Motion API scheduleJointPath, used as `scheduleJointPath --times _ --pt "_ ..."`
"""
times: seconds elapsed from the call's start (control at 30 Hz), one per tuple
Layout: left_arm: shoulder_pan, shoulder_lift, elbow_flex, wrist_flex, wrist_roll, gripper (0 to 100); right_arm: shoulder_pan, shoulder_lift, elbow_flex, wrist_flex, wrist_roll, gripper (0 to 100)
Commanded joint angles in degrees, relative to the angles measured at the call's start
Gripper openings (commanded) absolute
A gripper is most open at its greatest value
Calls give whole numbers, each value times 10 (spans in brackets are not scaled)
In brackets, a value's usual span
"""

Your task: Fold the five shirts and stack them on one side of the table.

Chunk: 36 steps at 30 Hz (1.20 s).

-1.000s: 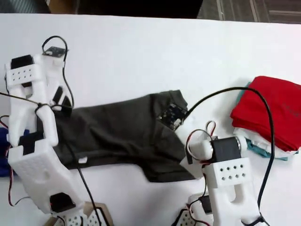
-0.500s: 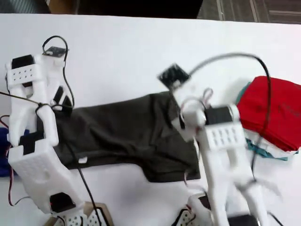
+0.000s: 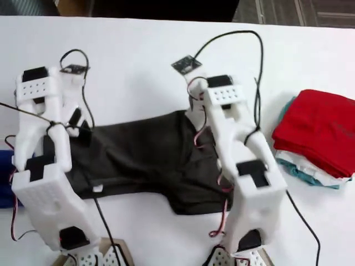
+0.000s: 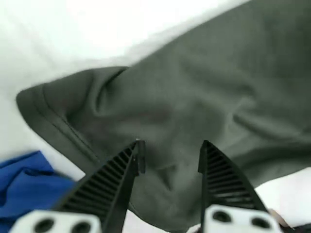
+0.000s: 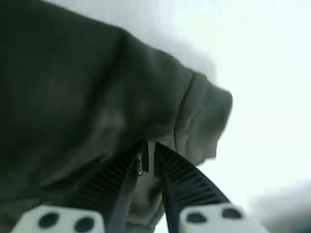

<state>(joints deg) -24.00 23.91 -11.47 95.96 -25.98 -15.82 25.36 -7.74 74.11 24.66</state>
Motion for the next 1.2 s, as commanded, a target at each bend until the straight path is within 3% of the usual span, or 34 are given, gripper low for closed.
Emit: scheduleJointPath --times 0.0,0.23,0.33,0.47,0.63,0.73,0.97,1.17 --pt "-20 -4 9 4 3 203 -5 67 -83 -7 -2 34" --pt "-18 2 95 -121 3 203 38 219 -251 -15 1 34" --pt "-18 47 79 -132 3 203 58 270 -324 -5 1 34" --pt "-18 157 -51 -80 6 203 73 318 -420 40 1 34" --pt "-5 314 -375 51 8 205 72 352 -500 95 1 34" --pt "17 380 -511 66 8 206 69 363 -527 116 1 34" --pt "74 410 -538 55 8 207 79 369 -540 129 1 34" --pt "75 400 -606 24 8 207 96 367 -541 109 -4 34"
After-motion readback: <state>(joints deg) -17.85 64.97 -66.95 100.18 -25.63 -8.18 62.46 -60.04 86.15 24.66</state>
